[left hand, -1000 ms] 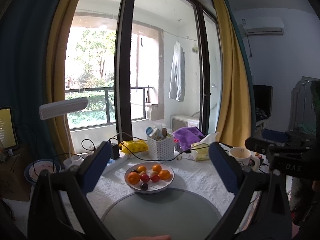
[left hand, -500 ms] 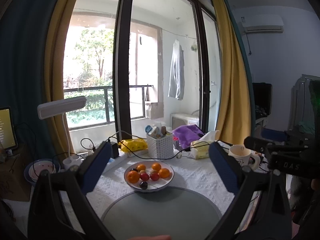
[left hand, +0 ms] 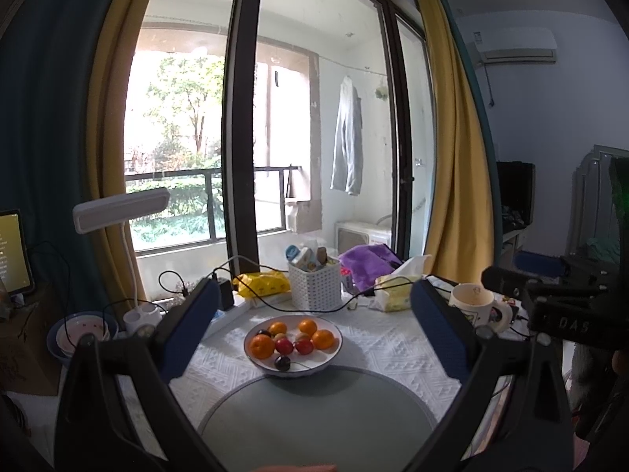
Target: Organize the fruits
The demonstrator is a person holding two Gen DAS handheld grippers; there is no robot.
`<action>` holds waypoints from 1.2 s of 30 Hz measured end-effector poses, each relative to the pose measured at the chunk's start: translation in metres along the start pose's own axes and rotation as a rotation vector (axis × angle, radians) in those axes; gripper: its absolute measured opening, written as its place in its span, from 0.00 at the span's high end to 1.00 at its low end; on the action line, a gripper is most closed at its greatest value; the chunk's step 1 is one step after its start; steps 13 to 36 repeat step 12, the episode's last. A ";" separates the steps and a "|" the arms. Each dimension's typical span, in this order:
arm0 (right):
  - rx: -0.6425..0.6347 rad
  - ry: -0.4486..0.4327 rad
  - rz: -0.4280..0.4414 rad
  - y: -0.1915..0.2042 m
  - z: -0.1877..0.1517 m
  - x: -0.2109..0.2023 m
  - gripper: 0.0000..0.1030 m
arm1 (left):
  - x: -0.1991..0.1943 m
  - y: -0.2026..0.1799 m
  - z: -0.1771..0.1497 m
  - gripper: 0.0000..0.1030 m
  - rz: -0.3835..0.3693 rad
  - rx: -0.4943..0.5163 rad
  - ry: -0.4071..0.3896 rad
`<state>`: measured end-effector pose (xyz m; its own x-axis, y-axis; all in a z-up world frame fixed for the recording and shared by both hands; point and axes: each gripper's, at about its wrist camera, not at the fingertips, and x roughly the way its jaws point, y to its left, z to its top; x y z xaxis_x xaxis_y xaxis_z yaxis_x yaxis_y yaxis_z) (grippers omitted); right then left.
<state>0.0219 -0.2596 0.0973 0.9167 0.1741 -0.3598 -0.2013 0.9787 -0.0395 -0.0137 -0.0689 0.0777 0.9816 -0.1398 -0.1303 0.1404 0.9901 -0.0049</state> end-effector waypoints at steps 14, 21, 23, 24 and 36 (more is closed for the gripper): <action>-0.023 0.009 -0.002 0.001 -0.003 0.005 0.34 | 0.019 -0.002 -0.009 0.04 -0.060 0.005 0.076; -0.023 0.009 -0.002 0.001 -0.003 0.005 0.34 | 0.019 -0.002 -0.009 0.04 -0.060 0.005 0.076; -0.023 0.009 -0.002 0.001 -0.003 0.005 0.34 | 0.019 -0.002 -0.009 0.04 -0.060 0.005 0.076; -0.023 0.009 -0.002 0.001 -0.003 0.005 0.34 | 0.019 -0.002 -0.009 0.04 -0.060 0.005 0.076; -0.023 0.009 -0.002 0.001 -0.003 0.005 0.34 | 0.019 -0.002 -0.009 0.04 -0.060 0.005 0.076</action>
